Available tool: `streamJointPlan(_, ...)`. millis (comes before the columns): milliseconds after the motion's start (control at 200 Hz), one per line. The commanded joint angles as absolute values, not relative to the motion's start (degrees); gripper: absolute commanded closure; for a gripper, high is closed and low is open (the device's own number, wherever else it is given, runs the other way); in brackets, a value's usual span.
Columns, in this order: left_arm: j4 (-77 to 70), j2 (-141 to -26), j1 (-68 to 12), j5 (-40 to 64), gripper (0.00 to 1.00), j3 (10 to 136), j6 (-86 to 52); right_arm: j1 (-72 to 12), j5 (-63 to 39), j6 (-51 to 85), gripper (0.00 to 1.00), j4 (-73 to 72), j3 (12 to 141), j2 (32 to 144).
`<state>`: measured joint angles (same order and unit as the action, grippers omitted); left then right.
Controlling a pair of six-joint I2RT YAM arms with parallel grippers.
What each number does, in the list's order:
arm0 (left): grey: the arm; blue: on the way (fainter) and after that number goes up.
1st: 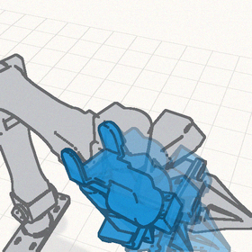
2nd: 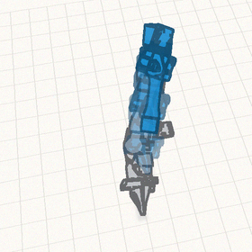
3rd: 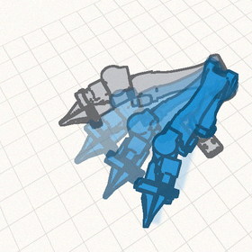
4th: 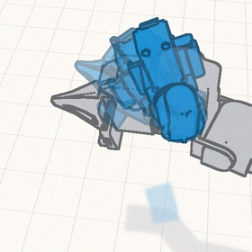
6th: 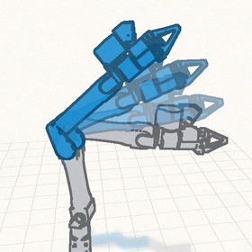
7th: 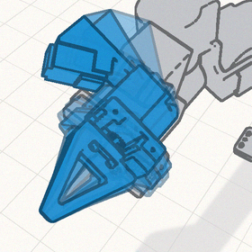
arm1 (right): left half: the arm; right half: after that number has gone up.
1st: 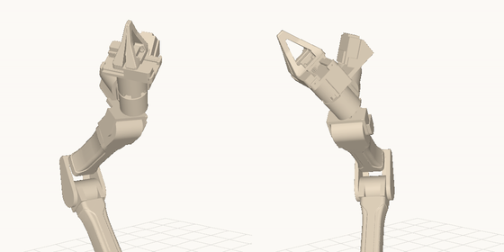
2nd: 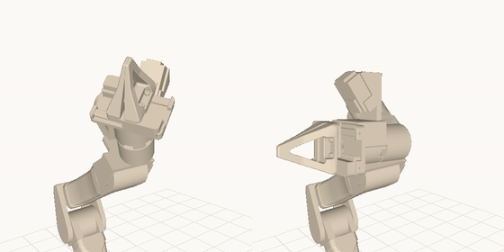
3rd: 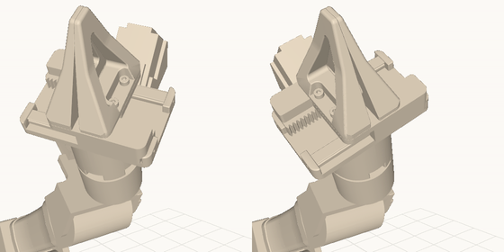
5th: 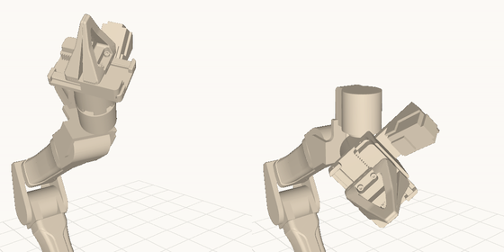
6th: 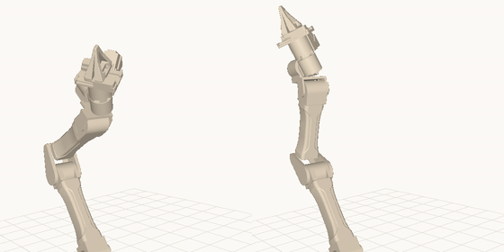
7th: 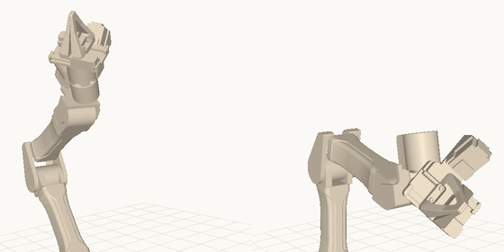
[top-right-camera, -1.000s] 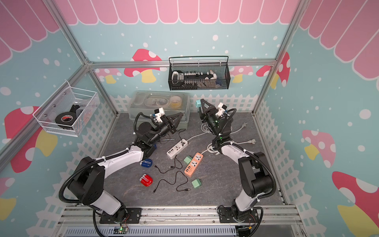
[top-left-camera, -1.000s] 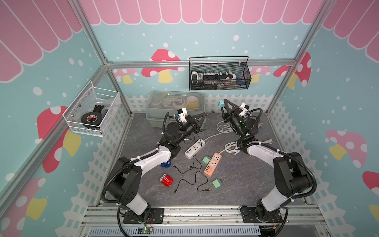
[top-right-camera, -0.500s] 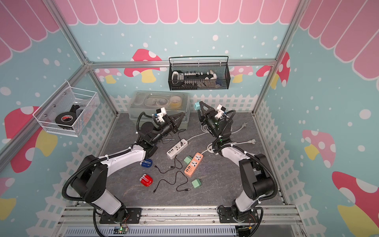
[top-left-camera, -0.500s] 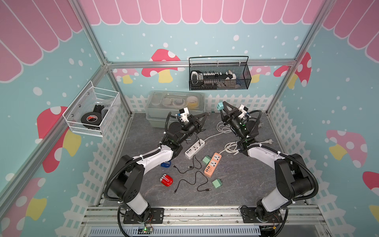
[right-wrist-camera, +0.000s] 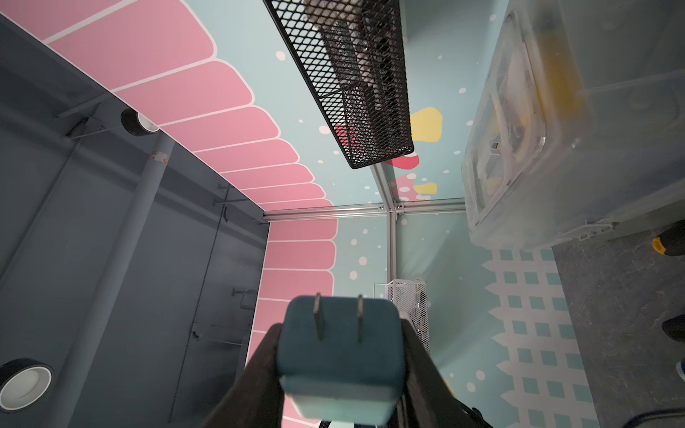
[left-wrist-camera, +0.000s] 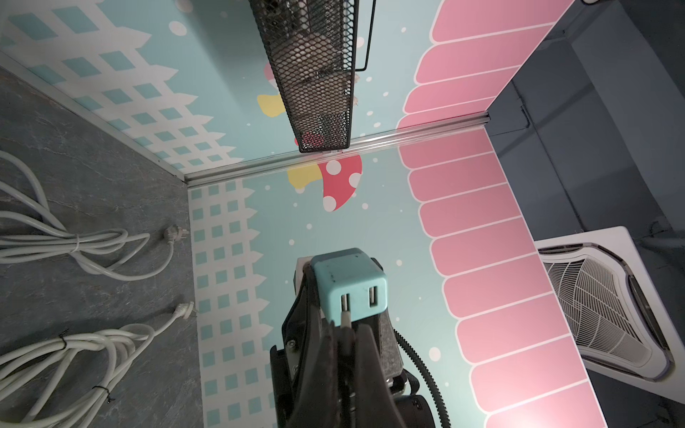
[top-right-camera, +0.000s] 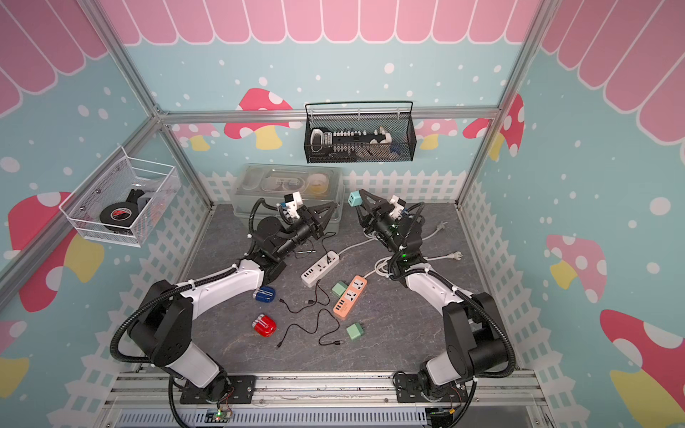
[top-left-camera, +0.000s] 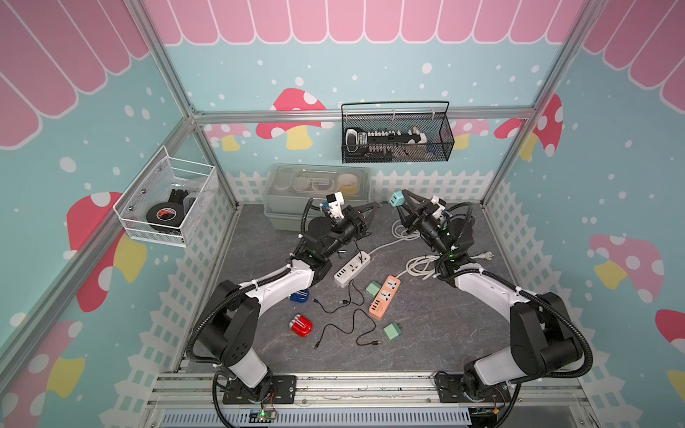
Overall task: Charge the electric shaver
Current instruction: Insert the charging cable into the plug.
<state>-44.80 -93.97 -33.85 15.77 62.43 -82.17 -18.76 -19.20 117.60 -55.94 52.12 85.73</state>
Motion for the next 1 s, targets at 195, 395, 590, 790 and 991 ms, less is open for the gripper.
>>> streamJointPlan(195, -48.8, -93.0, -35.0, 14.5, 1.0, 62.1, -82.0, -19.0, -20.6, 119.8, 1.0, -57.0, 52.0, 84.6)
streamJointPlan(395, -48.7, -93.3, -35.0, 14.9, 1.0, 62.0, -81.9, -19.0, -20.7, 119.4, 1.0, -57.6, 51.8, 84.7)
streamJointPlan(590, -47.2, -93.9, -35.2, 15.2, 1.0, 62.7, -82.0, -19.1, -20.0, 119.0, 1.0, -59.3, 51.8, 85.0)
streamJointPlan(790, -45.8, -95.4, -35.8, 14.9, 1.0, 64.7, -82.5, -19.9, -19.3, 118.5, 1.0, -59.4, 51.7, 84.9)
streamJointPlan(991, -45.0, -95.9, -36.0, 14.1, 1.0, 65.0, -82.8, -19.9, -19.8, 118.6, 1.0, -59.5, 51.9, 84.9)
